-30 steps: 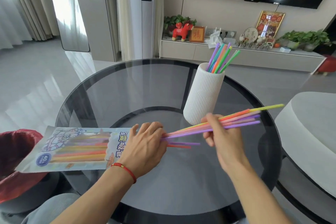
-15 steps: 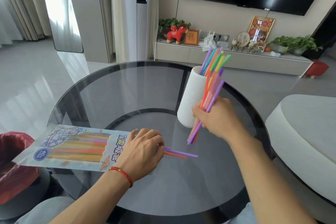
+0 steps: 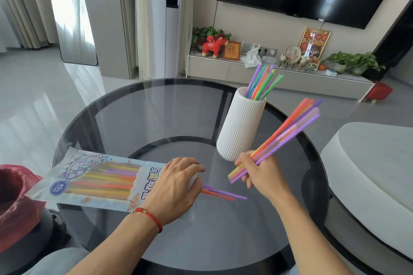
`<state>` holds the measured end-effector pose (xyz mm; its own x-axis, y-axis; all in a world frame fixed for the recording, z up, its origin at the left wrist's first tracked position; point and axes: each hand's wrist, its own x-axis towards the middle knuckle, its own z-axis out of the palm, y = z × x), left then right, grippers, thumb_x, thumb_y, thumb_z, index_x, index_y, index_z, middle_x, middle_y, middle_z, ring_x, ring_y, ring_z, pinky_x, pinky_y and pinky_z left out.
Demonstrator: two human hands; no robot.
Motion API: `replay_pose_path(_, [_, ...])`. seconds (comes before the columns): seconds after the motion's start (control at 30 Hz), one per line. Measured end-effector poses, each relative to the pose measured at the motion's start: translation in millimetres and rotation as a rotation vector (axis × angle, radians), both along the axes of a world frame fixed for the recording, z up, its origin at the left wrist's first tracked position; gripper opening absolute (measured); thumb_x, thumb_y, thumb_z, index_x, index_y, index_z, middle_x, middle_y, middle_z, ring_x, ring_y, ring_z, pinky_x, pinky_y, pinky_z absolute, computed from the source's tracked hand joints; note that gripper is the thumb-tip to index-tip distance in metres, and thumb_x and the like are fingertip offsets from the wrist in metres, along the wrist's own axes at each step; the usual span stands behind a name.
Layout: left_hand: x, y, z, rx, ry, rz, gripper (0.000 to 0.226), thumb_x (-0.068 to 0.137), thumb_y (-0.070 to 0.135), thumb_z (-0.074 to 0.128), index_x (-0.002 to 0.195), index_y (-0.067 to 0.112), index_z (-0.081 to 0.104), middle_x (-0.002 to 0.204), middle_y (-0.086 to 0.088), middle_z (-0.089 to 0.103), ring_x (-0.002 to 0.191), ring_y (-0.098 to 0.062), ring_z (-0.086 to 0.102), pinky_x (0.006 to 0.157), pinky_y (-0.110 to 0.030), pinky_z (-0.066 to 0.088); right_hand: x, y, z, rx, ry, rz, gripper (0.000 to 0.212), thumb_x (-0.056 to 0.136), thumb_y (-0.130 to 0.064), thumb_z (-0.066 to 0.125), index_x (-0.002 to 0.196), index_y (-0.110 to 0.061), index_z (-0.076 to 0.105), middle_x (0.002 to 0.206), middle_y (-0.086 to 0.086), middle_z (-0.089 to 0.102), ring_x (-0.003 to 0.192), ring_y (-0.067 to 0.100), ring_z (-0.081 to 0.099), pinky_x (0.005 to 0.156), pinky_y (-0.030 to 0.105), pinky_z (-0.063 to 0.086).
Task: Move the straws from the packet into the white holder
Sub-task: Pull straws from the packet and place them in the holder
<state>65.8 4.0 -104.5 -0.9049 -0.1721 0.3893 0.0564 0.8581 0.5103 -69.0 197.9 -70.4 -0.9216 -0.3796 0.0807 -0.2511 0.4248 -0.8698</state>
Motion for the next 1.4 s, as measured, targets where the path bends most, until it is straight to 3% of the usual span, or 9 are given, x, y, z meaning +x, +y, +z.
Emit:
replay_pose_path(0.17, [1.5, 0.8, 7.4, 0.045, 0.049, -0.016, 0.021, 0.094, 0.018, 0.061, 0.113, 0.019, 0.068, 0.119, 0.003, 0.063, 0.114, -0.016, 0.054, 0.098, -0.038, 0.048, -16.1, 7.4, 46.4, -0.287, 0.051, -0.079, 0.030, 0.101, -0.013, 0.058, 0.078, -0.004, 0.076, 0.056, 0.013, 0.068, 0.045, 0.024, 0.056, 0.044, 0.028, 0.049])
replay_pose_path(0.4, [4.4, 0.8, 10.8, 0.072, 0.074, 0.001, 0.019, 0.093, 0.018, 0.062, 0.111, 0.020, 0.070, 0.119, 0.004, 0.062, 0.114, -0.016, 0.053, 0.096, -0.039, 0.048, -49.1, -3.2, 138.8, -0.567, 0.185, -0.148, 0.023, 0.095, -0.015, 0.060, 0.078, -0.007, 0.073, 0.057, 0.007, 0.069, 0.045, 0.019, 0.062, 0.039, 0.025, 0.049])
replay_pose_path(0.53, [4.9, -0.4, 9.8, 0.082, 0.080, 0.010, 0.019, 0.094, 0.018, 0.061, 0.110, 0.021, 0.071, 0.119, 0.005, 0.061, 0.114, -0.015, 0.052, 0.097, -0.037, 0.047, -66.8, -20.0, 152.6, -0.381, 0.247, -0.193, 0.025, 0.095, -0.011, 0.058, 0.082, 0.005, 0.072, 0.055, 0.010, 0.070, 0.044, 0.024, 0.063, 0.045, 0.030, 0.053])
replay_pose_path(0.67, [3.6, -2.0, 9.0, 0.081, 0.100, 0.011, 0.018, 0.093, 0.019, 0.062, 0.108, 0.022, 0.071, 0.118, 0.006, 0.061, 0.113, -0.015, 0.052, 0.096, -0.035, 0.048, -70.3, -41.0, 160.7, -0.122, 0.365, -0.174, 0.020, 0.090, -0.018, 0.063, 0.076, -0.010, 0.075, 0.058, 0.015, 0.075, 0.048, 0.031, 0.073, 0.056, 0.039, 0.065])
replay_pose_path(0.87, [3.1, -3.5, 8.6, 0.082, 0.086, 0.009, 0.018, 0.095, 0.023, 0.060, 0.111, 0.024, 0.069, 0.121, 0.008, 0.058, 0.115, -0.013, 0.050, 0.097, -0.034, 0.047, -69.5, -56.6, 164.3, 0.168, 0.362, -0.146, 0.028, 0.093, -0.034, 0.071, 0.082, -0.009, 0.075, 0.069, 0.011, 0.078, 0.060, 0.025, 0.077, 0.072, 0.044, 0.068])
replay_pose_path(1.03, [2.3, -3.3, 9.1, 0.082, 0.080, 0.012, 0.019, 0.095, 0.024, 0.060, 0.112, 0.025, 0.069, 0.121, 0.008, 0.058, 0.115, -0.014, 0.049, 0.097, -0.035, 0.047, -64.8, -53.7, 171.4, 0.148, 0.406, -0.189, 0.041, 0.090, -0.043, 0.072, 0.081, -0.004, 0.076, 0.065, 0.010, 0.077, 0.056, 0.023, 0.074, 0.059, 0.032, 0.057])
replay_pose_path(1.13, [1.3, -3.1, 9.2, 0.077, 0.076, 0.020, 0.019, 0.094, 0.023, 0.060, 0.112, 0.025, 0.069, 0.121, 0.007, 0.059, 0.115, -0.014, 0.050, 0.096, -0.035, 0.047, -64.5, -50.4, 175.0, 0.082, 0.501, -0.191, 0.033, 0.090, -0.042, 0.074, 0.086, -0.009, 0.077, 0.080, 0.010, 0.077, 0.075, 0.028, 0.071, 0.070, 0.039, 0.059])
replay_pose_path(1.3, [1.1, -3.5, 8.7, 0.073, 0.057, 0.021, 0.020, 0.096, 0.025, 0.058, 0.114, 0.026, 0.067, 0.123, 0.008, 0.058, 0.117, -0.013, 0.048, 0.097, -0.032, 0.046, -63.8, -45.6, 177.4, 0.093, 0.764, -0.201, 0.031, 0.098, -0.028, 0.068, 0.126, -0.014, 0.070, 0.125, 0.008, 0.068, 0.114, 0.022, 0.063, 0.099, 0.040, 0.053])
replay_pose_path(1.4, [1.3, -3.7, 8.4, 0.076, 0.048, 0.019, 0.020, 0.096, 0.026, 0.059, 0.114, 0.026, 0.068, 0.122, 0.008, 0.058, 0.116, -0.013, 0.048, 0.097, -0.032, 0.047, -64.0, -49.5, 172.5, 0.295, 0.716, 0.017, 0.047, 0.110, -0.028, 0.048, 0.155, -0.015, 0.050, 0.161, 0.006, 0.049, 0.150, 0.023, 0.041, 0.121, 0.041, 0.032])
